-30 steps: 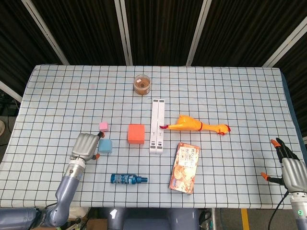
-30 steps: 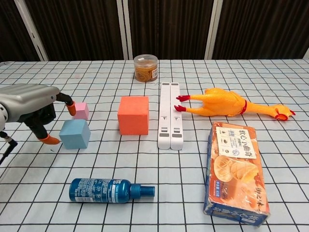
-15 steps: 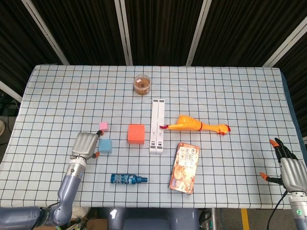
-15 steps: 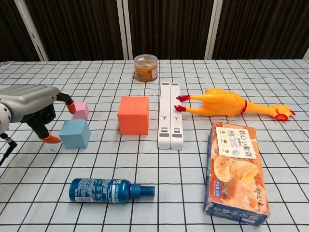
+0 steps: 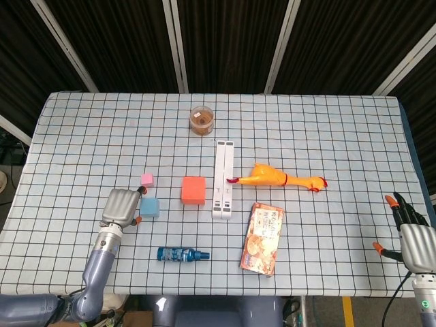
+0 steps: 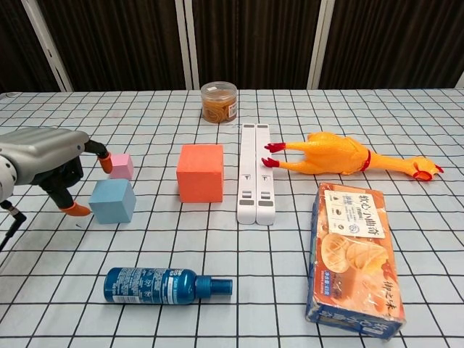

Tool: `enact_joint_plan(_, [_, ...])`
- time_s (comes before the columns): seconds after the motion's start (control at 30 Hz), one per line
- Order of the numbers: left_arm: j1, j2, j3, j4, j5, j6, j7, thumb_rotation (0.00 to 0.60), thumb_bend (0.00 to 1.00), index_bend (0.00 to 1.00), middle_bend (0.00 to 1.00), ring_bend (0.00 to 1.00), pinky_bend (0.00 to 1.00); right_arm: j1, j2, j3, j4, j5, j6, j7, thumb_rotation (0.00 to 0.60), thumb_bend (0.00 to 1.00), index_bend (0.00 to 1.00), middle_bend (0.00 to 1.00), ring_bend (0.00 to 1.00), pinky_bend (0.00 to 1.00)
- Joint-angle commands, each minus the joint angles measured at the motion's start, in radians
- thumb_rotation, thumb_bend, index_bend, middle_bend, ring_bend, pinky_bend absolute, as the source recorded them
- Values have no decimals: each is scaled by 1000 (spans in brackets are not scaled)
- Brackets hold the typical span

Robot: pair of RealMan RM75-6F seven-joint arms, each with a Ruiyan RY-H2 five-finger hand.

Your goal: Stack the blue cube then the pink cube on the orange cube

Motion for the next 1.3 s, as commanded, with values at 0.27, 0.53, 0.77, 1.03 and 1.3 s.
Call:
enact_joint_plan(0.27, [-3, -4, -4, 0, -15, 14, 14, 600, 220, 313, 882, 666, 650, -1, 5, -1, -6, -8, 9, -16, 600, 41, 87, 46, 149, 249])
enact_joint_plan(0.53, [0, -13, -1, -13, -13, 9, -5, 600, 222, 333, 890, 680, 671, -6, 10, 1, -15, -11, 24, -21, 600, 42, 86, 46, 149, 249])
enact_joint_plan(0.77, [8, -22, -17, -36, -29, 26, -27, 600, 237, 334, 891, 688, 681, -7, 14, 0, -20, -16, 26, -17, 600, 41, 87, 46, 149, 249])
enact_joint_plan(1.03, [-1, -48, -27, -17, -50, 54, 2, 600, 237, 334, 893, 689, 685, -7, 17, -2, -23, -17, 25, -10, 600, 41, 87, 46, 149, 249])
enact_joint_plan(1.3, [2, -78, -33, 1, -51, 104, 27, 600, 237, 343, 898, 699, 697, -4, 17, -5, -25, -19, 15, -3, 600, 41, 87, 46, 149, 249])
